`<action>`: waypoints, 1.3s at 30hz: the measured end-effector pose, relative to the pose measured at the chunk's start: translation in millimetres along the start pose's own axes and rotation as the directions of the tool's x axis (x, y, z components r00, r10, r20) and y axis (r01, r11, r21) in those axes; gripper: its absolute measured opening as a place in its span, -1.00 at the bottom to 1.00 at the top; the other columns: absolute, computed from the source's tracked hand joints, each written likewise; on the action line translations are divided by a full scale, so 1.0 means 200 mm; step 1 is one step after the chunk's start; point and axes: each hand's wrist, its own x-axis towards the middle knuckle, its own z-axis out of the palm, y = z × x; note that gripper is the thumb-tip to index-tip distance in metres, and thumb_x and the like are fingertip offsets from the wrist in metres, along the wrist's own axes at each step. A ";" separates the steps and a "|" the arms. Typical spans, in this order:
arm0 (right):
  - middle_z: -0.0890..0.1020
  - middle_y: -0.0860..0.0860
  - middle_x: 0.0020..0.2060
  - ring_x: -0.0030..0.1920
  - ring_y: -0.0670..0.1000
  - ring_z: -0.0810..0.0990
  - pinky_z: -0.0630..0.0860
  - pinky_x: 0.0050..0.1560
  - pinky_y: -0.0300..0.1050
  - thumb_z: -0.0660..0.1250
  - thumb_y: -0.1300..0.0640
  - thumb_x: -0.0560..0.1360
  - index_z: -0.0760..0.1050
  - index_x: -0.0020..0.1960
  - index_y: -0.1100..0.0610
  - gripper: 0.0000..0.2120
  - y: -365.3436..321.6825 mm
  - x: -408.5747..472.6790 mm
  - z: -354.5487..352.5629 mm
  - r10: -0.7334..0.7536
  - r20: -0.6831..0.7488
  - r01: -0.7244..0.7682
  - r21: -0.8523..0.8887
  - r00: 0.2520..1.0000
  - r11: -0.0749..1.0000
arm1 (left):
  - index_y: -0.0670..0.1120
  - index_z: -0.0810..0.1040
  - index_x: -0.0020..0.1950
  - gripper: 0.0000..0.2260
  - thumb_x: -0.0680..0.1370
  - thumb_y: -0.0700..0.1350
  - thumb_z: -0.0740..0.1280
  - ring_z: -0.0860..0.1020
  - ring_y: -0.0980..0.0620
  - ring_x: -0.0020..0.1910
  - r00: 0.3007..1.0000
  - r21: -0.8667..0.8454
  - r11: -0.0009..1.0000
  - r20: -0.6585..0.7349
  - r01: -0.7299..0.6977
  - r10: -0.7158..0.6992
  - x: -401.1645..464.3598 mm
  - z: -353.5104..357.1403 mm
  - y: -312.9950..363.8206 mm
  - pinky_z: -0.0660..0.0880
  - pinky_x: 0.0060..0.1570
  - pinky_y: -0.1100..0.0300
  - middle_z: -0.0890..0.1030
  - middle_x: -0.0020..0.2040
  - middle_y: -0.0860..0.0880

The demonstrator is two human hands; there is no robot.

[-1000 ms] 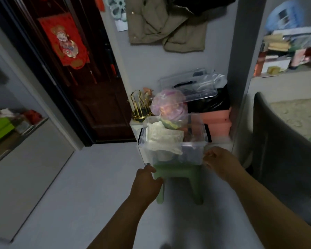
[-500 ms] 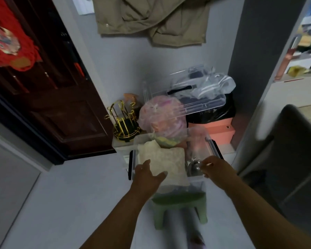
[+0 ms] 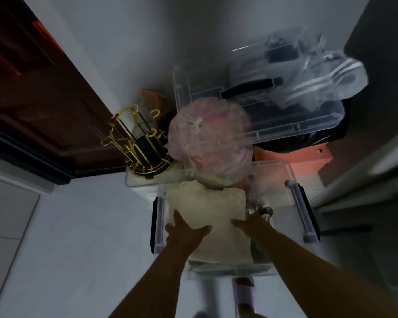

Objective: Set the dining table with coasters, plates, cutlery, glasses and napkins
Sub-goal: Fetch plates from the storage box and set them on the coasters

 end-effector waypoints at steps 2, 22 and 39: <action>0.30 0.09 0.42 0.40 0.16 0.32 0.30 0.36 -0.09 0.48 -0.12 0.37 0.11 0.51 0.17 -0.10 0.00 0.05 0.05 0.018 0.022 -0.021 0.137 1.000 0.990 | 0.02 -0.29 0.56 0.12 0.35 0.19 0.50 0.22 -0.30 0.44 1.000 -0.041 0.999 0.003 0.017 -0.017 0.07 0.02 -0.01 0.30 0.37 -0.11 0.05 0.52 -0.28; 0.60 0.18 -0.05 -0.09 0.14 0.54 0.49 0.01 0.01 0.34 -0.10 0.50 0.53 0.06 0.28 -0.58 0.08 0.04 -0.28 0.056 -0.416 -0.105 -0.097 0.908 0.990 | -0.05 0.52 -0.09 -0.77 0.57 0.10 0.30 0.56 0.06 -0.17 0.846 -0.149 0.896 0.296 -0.417 0.443 0.03 0.16 0.22 0.52 -0.09 0.23 0.59 -0.18 0.03; 0.51 -0.02 0.24 0.17 -0.03 0.51 0.43 0.20 -0.16 0.12 -0.07 0.61 0.45 0.29 0.02 -0.67 -0.05 -0.01 0.29 -0.398 0.303 0.500 -0.539 0.866 0.678 | -0.04 0.31 0.47 -0.47 0.51 -0.25 0.31 0.34 -0.08 0.35 0.808 0.470 0.670 0.199 -0.575 0.554 0.26 0.07 -0.14 0.31 0.32 0.11 0.42 0.33 -0.08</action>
